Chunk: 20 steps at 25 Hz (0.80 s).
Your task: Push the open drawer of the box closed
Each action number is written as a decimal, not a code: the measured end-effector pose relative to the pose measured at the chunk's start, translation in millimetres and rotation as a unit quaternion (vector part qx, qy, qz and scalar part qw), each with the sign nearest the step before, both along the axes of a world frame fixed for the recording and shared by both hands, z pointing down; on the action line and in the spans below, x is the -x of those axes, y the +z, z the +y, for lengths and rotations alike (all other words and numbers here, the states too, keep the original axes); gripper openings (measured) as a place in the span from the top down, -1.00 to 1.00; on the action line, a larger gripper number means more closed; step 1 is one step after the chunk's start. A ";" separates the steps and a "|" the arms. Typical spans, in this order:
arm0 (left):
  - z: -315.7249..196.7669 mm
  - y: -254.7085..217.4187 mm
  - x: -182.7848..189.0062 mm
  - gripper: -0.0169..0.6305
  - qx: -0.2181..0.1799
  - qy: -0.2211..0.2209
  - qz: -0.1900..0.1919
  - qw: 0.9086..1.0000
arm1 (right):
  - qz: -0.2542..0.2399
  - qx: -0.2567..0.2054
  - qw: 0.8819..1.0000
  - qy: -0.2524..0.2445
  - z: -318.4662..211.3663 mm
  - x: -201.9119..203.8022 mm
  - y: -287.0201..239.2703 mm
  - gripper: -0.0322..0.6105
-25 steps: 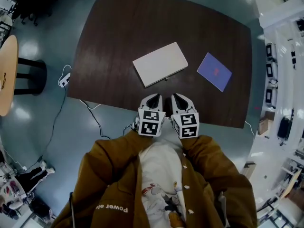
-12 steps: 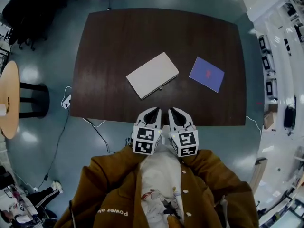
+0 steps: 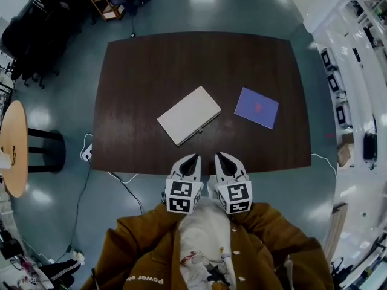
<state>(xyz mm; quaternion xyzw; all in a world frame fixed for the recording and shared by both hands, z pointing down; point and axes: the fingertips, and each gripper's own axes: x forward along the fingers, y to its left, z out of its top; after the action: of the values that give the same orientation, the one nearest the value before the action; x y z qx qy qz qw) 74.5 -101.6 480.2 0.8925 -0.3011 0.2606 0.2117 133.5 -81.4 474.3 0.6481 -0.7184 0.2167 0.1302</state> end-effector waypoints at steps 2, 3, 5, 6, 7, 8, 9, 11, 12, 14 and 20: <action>1.8 1.2 -0.2 0.93 0.001 0.002 -0.003 1.000 | 0.002 -0.002 1.000 -0.001 1.1 1.6 -0.4 0.88; 3.0 1.4 -0.5 0.93 0.001 0.003 -0.004 1.000 | 0.002 -0.003 1.000 0.000 2.0 1.8 -1.2 0.88; 5.1 0.4 -2.7 0.93 0.002 0.004 -0.006 1.000 | 0.001 -0.003 1.000 0.003 4.7 -0.4 -2.9 0.88; 6.3 -0.1 -4.2 0.93 0.001 0.005 -0.006 1.000 | 0.000 -0.003 1.000 0.005 6.5 -2.2 -3.3 0.88; 7.4 -0.4 -5.3 0.93 0.001 0.005 -0.006 1.000 | 0.000 -0.003 1.000 0.006 8.3 -3.7 -3.3 0.88; 8.4 -0.5 -5.7 0.93 0.000 0.005 -0.007 1.000 | 0.000 -0.003 1.000 0.007 9.8 -4.6 -3.1 0.88; 8.8 -0.6 -5.3 0.93 0.000 0.004 -0.007 1.000 | 0.000 -0.003 1.000 0.008 10.3 -5.0 -3.3 0.88; 7.3 -1.2 -3.3 0.93 0.000 0.002 -0.005 1.000 | 0.001 -0.005 1.000 0.008 8.7 -4.1 -4.6 0.88; 6.3 -1.5 -2.5 0.93 0.000 0.000 -0.004 1.000 | 0.001 -0.006 1.000 0.007 7.5 -3.5 -5.0 0.88; 6.2 -1.4 -2.2 0.93 0.001 -0.004 -0.002 1.000 | 0.002 -0.005 1.000 0.004 7.8 -2.9 -4.1 0.88; 5.7 -4.7 -5.1 0.93 0.001 -0.005 0.002 1.000 | 0.004 -0.004 1.000 -0.006 7.9 -1.6 -5.9 0.88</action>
<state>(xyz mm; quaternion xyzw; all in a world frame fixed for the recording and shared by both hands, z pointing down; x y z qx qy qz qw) 79.6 -95.9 475.5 0.8911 -0.3054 0.2582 0.2143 135.1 -73.5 468.4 0.6454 -0.7222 0.2109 0.1319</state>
